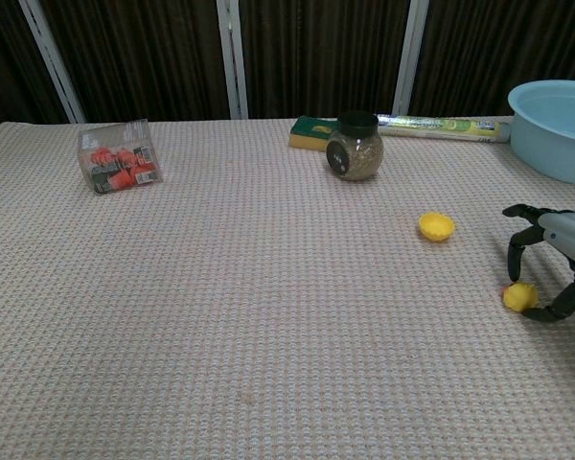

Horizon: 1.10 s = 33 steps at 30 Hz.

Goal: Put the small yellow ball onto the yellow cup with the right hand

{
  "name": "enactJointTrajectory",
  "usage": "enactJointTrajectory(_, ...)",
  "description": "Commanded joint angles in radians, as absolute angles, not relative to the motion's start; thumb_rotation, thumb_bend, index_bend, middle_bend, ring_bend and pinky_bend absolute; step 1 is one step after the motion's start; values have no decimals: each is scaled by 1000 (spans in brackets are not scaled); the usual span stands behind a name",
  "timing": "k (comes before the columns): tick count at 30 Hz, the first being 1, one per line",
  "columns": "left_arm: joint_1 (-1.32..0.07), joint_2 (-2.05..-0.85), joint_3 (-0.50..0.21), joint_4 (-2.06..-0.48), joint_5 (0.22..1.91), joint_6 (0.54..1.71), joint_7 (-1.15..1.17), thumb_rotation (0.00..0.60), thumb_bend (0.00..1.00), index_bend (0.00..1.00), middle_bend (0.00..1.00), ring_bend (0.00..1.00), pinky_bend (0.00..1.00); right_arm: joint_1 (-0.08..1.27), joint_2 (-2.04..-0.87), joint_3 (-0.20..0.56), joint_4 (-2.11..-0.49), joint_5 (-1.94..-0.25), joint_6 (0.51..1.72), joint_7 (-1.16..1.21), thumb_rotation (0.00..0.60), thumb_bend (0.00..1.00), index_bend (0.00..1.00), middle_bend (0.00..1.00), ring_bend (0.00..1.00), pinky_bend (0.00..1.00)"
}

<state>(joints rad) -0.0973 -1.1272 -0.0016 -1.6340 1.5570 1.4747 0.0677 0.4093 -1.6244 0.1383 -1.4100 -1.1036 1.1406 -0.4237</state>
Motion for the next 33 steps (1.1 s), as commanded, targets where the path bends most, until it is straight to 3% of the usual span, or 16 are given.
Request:
enactJointTrajectory(1, -97, -1127, -1, -1634, 1557, 1475, 68, 600, 0, 0, 0, 0, 215, 409, -1625, 136, -1406, -1110, 1144, -420, 600, 193, 538, 0, 0, 0)
enactJointTrajectory(19, -99, -1126, 0, -1635, 1559, 1473, 66, 600, 0, 0, 0, 0, 216, 421, -1621, 143, -1408, -1132, 1149, -415, 600, 201, 561, 0, 0, 0)
enactJointTrajectory(33, -99, -1127, 2, -1624, 1577, 1485, 58, 600, 0, 0, 0, 0, 215, 520, -1621, 229, -1433, -1116, 1117, -490, 600, 201, 562, 0, 0, 0)
